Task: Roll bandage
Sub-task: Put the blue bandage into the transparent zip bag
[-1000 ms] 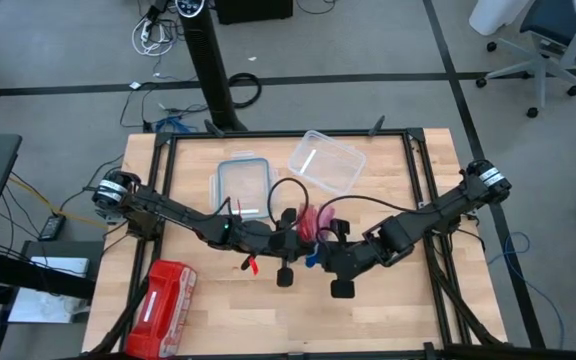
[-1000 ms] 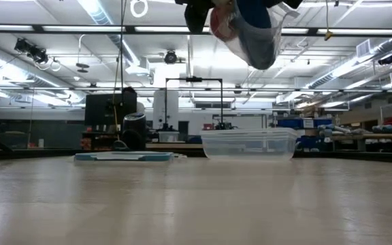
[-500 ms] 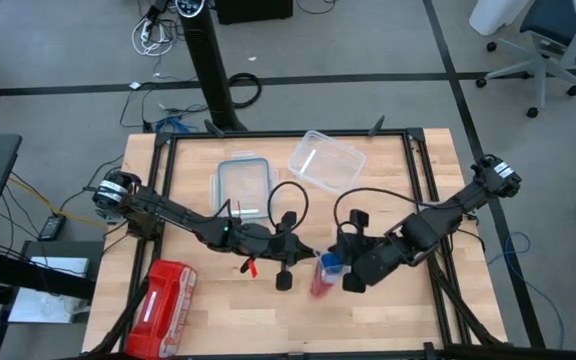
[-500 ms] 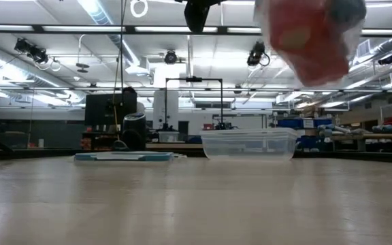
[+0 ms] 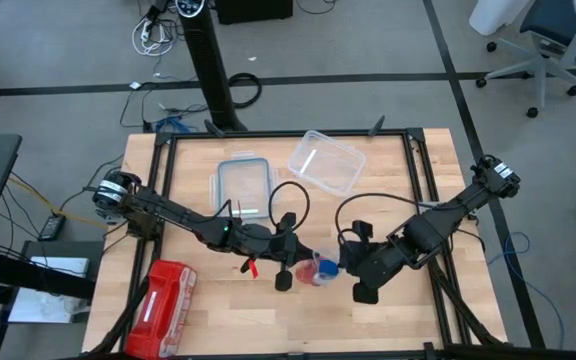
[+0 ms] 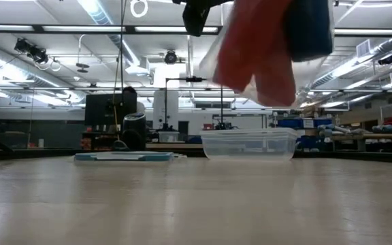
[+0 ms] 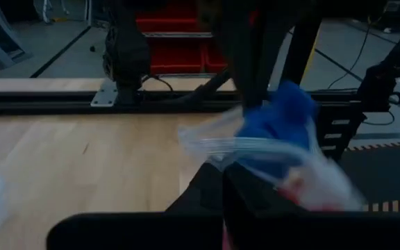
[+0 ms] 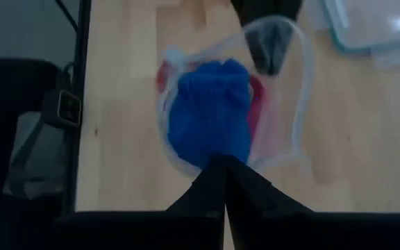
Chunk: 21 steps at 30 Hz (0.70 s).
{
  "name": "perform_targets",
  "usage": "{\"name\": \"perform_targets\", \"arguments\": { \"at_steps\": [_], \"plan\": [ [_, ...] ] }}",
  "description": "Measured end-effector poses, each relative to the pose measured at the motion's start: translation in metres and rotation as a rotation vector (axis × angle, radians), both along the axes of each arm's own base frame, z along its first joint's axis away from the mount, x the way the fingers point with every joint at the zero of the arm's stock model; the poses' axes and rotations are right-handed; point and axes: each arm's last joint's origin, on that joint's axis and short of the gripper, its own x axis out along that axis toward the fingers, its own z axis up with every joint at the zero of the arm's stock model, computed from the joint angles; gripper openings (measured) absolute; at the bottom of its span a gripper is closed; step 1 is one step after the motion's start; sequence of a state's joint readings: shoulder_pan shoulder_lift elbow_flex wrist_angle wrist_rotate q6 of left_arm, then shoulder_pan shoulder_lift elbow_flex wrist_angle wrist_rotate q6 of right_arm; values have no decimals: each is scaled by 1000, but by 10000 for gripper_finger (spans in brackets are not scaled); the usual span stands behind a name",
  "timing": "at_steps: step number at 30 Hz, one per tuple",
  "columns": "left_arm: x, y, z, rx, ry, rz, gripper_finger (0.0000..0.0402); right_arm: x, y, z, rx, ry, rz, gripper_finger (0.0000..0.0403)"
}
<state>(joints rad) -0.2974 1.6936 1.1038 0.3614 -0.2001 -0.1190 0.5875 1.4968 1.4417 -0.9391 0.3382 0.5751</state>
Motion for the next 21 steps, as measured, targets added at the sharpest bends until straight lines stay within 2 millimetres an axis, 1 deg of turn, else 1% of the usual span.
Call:
{"name": "perform_targets", "arguments": {
  "at_steps": [1, 3, 4, 8, 11, 13, 15, 16, 18, 19, 20, 21],
  "plan": [
    [0, 0, 0, -11, 5, 3, 1, -2, 0, 5, 3, 3, -9, 4],
    [0, 0, -1, -19, 17, 6, 1, -4, 5, 16, -26, -68, -5, 4],
    [-1, 0, -2, -22, 28, 9, 1, -4, 7, 17, -48, -90, 11, 4],
    [-1, 1, -4, -34, 44, 20, 1, 3, 8, 11, -42, -68, 38, 3],
    [-1, 1, -4, -36, 41, 20, 1, 2, 6, 10, -19, -42, 25, 2],
    [-1, 1, -4, -35, 42, 20, 1, 2, 7, 11, -26, -59, 21, 3],
    [-1, 0, -3, -39, 37, 10, 1, 8, 9, 9, -53, -86, 14, 4],
    [-1, 0, -3, -42, 33, 5, 1, 13, 8, 6, -49, -78, 22, 4],
    [-1, 0, -3, -44, 36, 2, 1, 19, 3, -3, 16, 20, 69, 3],
    [-1, 0, -3, -48, 37, 3, 1, 19, 1, -3, 45, 57, 78, 3],
    [-1, 0, -3, -56, 34, 5, 1, 18, -1, 1, 51, 46, 65, 2],
    [0, 0, -2, -64, 26, 5, 1, 18, 1, 6, 33, -12, 55, 2]
  ]
}}
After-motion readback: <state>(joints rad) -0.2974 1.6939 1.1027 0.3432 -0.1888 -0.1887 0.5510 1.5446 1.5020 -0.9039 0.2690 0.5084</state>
